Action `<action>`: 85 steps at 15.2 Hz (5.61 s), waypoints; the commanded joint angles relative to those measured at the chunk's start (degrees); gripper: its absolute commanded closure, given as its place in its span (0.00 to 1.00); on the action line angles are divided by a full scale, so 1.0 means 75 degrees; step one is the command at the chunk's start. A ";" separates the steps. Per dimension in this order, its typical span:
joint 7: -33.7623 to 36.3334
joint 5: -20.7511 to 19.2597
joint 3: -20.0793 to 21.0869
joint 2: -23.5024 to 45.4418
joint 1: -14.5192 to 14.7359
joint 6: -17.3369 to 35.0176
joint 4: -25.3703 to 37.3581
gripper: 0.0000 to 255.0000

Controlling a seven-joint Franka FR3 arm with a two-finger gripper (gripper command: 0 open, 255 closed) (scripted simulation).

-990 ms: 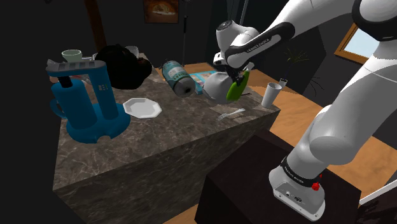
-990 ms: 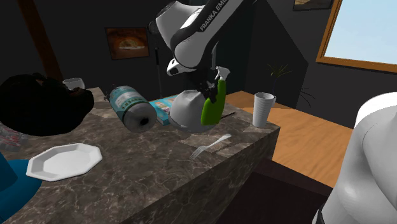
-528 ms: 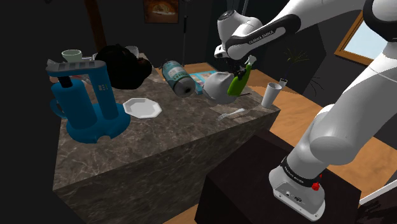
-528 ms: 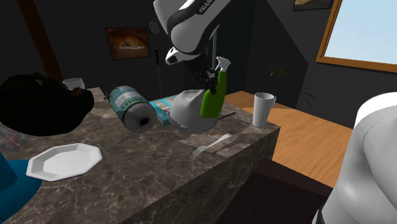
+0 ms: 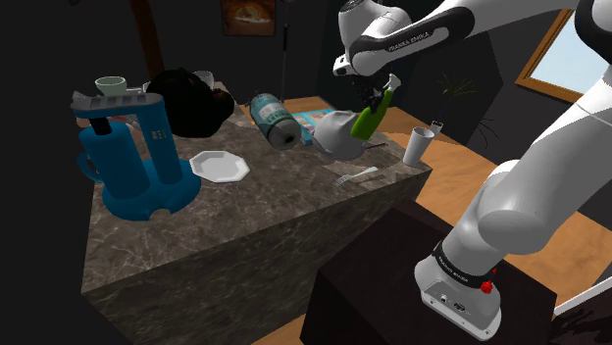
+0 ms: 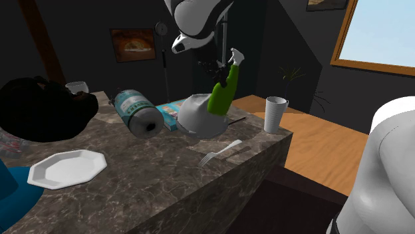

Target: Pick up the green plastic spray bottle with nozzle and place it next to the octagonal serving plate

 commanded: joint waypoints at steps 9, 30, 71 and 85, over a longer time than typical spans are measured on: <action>-0.0434 0.0132 0.0085 -0.0299 0.0051 -0.0913 0.0701 1.00; -0.1347 0.0306 0.0243 -0.0355 0.0126 -0.2767 0.2700 1.00; 0.4059 0.1557 0.2828 0.4922 0.3071 -0.4001 0.6730 1.00; 0.4461 0.1536 0.2825 0.5189 0.2990 -0.2804 0.5732 1.00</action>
